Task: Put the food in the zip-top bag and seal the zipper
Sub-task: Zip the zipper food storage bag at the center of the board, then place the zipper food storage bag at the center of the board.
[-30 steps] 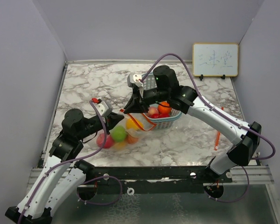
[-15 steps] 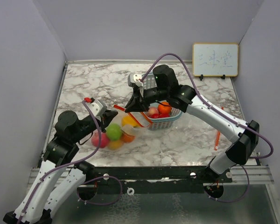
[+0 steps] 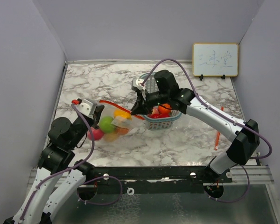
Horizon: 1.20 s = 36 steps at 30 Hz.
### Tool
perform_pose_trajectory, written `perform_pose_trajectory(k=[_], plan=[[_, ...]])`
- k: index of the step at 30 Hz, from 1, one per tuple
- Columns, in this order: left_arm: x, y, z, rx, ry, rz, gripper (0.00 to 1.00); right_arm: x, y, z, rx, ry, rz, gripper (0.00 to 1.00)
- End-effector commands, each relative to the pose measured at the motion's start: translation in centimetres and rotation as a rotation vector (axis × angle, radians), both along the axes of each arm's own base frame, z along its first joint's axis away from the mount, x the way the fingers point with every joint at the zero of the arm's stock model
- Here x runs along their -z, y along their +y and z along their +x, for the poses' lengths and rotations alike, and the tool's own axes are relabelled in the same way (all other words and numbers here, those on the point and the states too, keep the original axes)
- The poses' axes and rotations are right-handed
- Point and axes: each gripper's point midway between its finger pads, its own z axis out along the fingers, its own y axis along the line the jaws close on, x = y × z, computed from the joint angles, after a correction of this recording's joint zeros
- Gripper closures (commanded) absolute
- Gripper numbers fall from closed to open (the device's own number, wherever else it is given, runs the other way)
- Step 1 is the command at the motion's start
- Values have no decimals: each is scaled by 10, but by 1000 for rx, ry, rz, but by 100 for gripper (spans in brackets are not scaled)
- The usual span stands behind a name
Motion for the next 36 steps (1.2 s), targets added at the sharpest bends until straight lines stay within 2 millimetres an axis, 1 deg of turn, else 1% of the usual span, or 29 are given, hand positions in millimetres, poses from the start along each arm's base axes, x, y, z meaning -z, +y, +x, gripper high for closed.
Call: perform_pose_trajectory(k=[1,8,13,15,19,22,23,24,26,28,29,30,32,34,36], plan=[[-44,36,10,-203,-146,-54,100,14,-20,6,76,3,-58,98],[-43,52,16,-300,-149,-61,100,19,-25,9,105,-2,-75,98],[-36,69,23,-409,-136,-61,100,30,-31,16,155,-2,-116,98],[-34,70,24,-423,-135,-60,100,33,-32,16,164,1,-120,98],[-34,66,25,-402,-141,-70,100,35,-33,19,179,0,-124,98],[-33,65,26,-401,-139,-73,100,37,-33,29,228,-5,-139,98],[-32,65,27,-401,-138,-75,100,36,-33,35,259,-6,-139,96],[-32,64,27,-396,-138,-78,100,31,-32,42,300,-4,-132,80],[-29,62,29,-392,-135,-83,100,15,-31,55,385,-6,-95,43],[-26,61,33,-402,-127,-100,100,-7,-35,72,519,-6,-52,11],[-24,61,35,-408,-118,-110,100,-18,-43,83,620,0,-32,1],[-21,61,38,-418,-103,-118,100,-26,-54,94,730,0,-25,0],[-16,60,43,-437,-72,-139,100,-38,-82,108,925,1,-23,0],[-7,64,50,-487,-37,-165,100,-36,-121,119,1160,12,-47,0],[5,69,56,-549,4,-202,100,-27,-168,129,1365,63,-53,0]])
